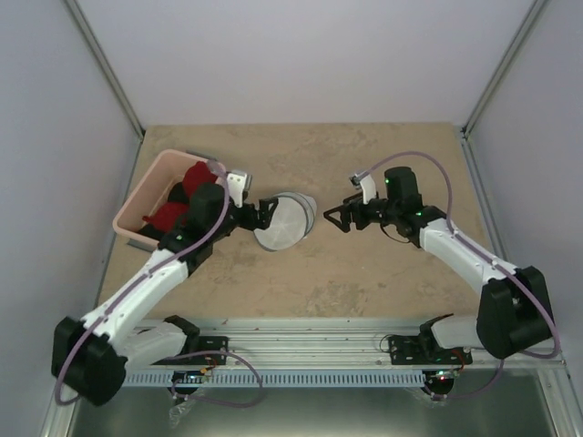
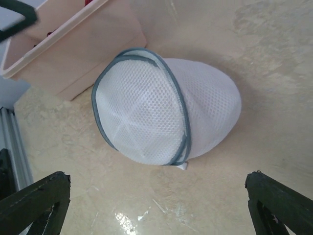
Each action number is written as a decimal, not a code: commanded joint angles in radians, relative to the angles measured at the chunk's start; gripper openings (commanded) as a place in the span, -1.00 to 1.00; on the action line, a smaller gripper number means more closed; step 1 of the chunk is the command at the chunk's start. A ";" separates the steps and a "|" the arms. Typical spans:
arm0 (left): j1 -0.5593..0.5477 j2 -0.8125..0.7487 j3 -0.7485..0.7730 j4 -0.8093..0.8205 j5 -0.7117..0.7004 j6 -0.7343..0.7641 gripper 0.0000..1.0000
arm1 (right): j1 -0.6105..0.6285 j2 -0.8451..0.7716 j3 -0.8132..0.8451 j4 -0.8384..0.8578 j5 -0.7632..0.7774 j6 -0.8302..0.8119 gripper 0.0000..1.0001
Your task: Unzip the laundry bag and remove the bra
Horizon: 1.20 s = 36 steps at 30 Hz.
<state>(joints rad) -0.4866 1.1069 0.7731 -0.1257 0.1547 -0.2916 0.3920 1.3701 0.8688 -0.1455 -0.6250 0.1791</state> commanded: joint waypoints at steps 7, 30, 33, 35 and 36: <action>0.181 -0.390 -0.211 0.253 -0.161 0.156 0.98 | -0.123 -0.204 -0.027 -0.060 0.177 -0.093 0.95; 0.572 -0.640 -0.634 0.475 -0.196 -0.062 0.98 | -0.168 -0.788 -0.792 0.772 0.736 -0.173 0.95; 0.626 -0.638 -0.647 0.464 -0.182 -0.066 0.98 | -0.168 -0.793 -0.808 0.812 0.698 -0.201 0.95; 0.649 -0.621 -0.650 0.466 -0.141 -0.058 0.98 | -0.168 -0.781 -0.806 0.809 0.691 -0.204 0.95; 0.657 -0.614 -0.650 0.470 -0.108 -0.049 0.98 | -0.168 -0.773 -0.801 0.808 0.704 -0.199 0.95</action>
<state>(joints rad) 0.1337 0.4751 0.1387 0.3107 -0.0437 -0.3431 0.2264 0.5922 0.0624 0.5564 0.0422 0.0093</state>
